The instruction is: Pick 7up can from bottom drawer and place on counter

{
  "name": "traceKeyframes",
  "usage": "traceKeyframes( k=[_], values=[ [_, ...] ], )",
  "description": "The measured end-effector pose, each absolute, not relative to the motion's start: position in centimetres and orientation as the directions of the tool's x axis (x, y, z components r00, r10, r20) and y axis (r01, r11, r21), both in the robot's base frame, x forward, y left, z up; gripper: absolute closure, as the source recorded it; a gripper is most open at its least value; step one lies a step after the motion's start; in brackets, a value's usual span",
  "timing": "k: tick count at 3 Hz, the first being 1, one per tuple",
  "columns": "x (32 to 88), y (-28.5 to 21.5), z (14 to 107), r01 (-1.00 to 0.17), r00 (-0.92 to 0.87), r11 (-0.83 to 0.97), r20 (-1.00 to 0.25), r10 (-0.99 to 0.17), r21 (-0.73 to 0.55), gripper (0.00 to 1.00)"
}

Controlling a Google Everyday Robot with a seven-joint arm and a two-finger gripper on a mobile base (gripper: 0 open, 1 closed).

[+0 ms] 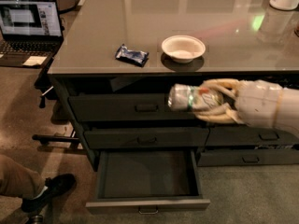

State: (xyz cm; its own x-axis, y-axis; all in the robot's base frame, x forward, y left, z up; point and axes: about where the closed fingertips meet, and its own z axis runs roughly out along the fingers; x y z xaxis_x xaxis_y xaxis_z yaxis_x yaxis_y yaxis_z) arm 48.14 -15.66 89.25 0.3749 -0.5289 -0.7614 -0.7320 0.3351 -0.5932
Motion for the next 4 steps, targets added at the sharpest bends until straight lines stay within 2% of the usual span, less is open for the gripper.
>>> traceKeyframes(
  k=[1,2,3,4],
  values=[
    [49.7,-10.0,91.8,-0.71,0.32,0.386,-0.758,-0.568,-0.589,1.0],
    [52.3,-7.8,93.2,-0.662,0.258,0.445,-0.741,-0.62,-0.603,1.0],
    [57.8,-11.0,93.8,-0.558,0.175,0.513,-0.696,-0.696,-0.653,1.0],
    [63.8,-11.5,94.7,-0.513,0.189,0.515,-0.676,-0.713,-0.687,1.0]
  ],
)
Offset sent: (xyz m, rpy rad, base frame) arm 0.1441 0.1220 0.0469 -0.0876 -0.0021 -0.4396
